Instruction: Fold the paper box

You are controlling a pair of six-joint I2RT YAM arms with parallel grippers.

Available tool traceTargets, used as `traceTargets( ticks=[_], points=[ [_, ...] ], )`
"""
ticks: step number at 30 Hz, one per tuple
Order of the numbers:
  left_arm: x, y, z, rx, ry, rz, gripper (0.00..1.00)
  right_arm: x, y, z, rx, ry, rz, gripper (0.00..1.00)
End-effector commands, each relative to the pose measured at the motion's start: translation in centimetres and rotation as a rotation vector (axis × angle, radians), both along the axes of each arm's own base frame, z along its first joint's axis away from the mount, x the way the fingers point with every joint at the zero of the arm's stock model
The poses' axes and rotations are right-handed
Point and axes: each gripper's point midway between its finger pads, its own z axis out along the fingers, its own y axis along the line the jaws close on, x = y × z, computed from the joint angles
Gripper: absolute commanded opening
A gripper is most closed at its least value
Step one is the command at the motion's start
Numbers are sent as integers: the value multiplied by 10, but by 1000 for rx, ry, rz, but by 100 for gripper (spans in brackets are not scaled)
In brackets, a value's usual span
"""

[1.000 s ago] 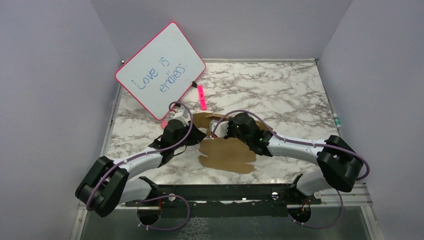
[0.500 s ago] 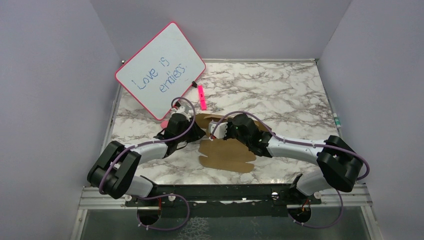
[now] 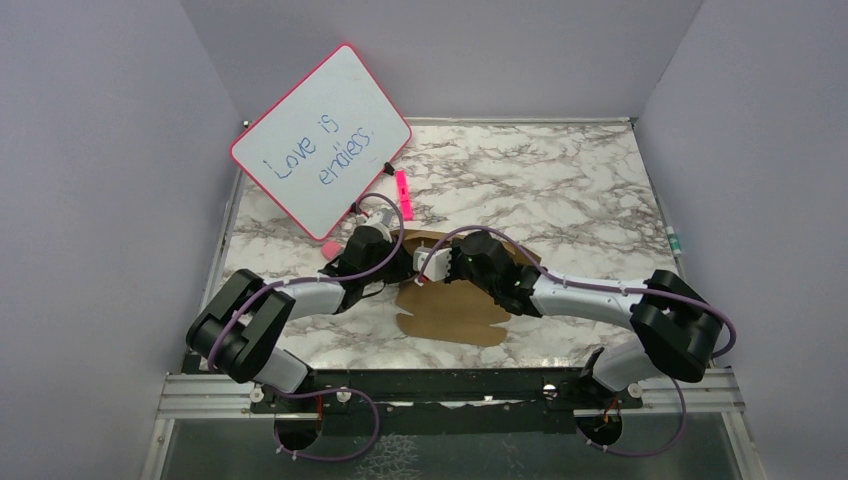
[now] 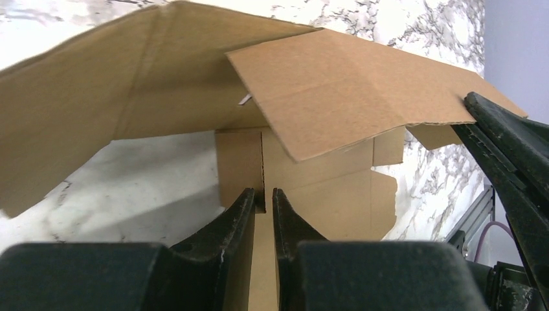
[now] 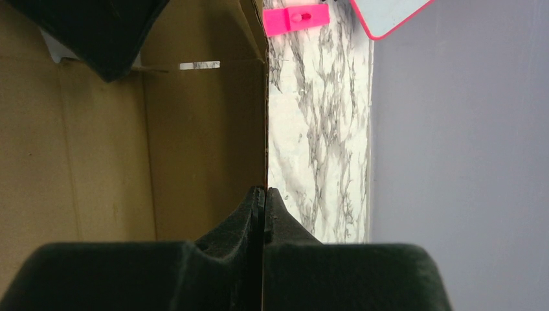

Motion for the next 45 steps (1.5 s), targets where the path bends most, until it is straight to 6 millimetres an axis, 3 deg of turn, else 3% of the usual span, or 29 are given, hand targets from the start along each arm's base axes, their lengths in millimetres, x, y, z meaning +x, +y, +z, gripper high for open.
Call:
traceTargets(
  ticks=[1, 11, 16, 28, 35, 38, 45],
  points=[
    [4, -19, 17, -55, -55, -40, 17, 2, 10, 13, 34, -42, 5, 4],
    [0, -21, -2, -29, -31, -47, 17, -2, 9, 6, 14, -50, 12, 4],
    [-3, -14, 11, -40, -71, -40, 21, -3, 7, 8, 4, -62, 14, 5],
    [-7, 24, 54, -86, -167, 38, 27, -3, 5, 14, -1, -84, 23, 4],
    [13, 54, 85, -36, -245, 155, 27, -3, 6, 17, -7, -98, 33, 4],
    [26, 57, 95, -1, -266, 172, 27, -4, 7, 17, -11, -100, 43, 4],
    [43, 46, 79, 47, -203, 141, 25, -6, 10, 22, -19, -123, 63, 4]
  ],
)
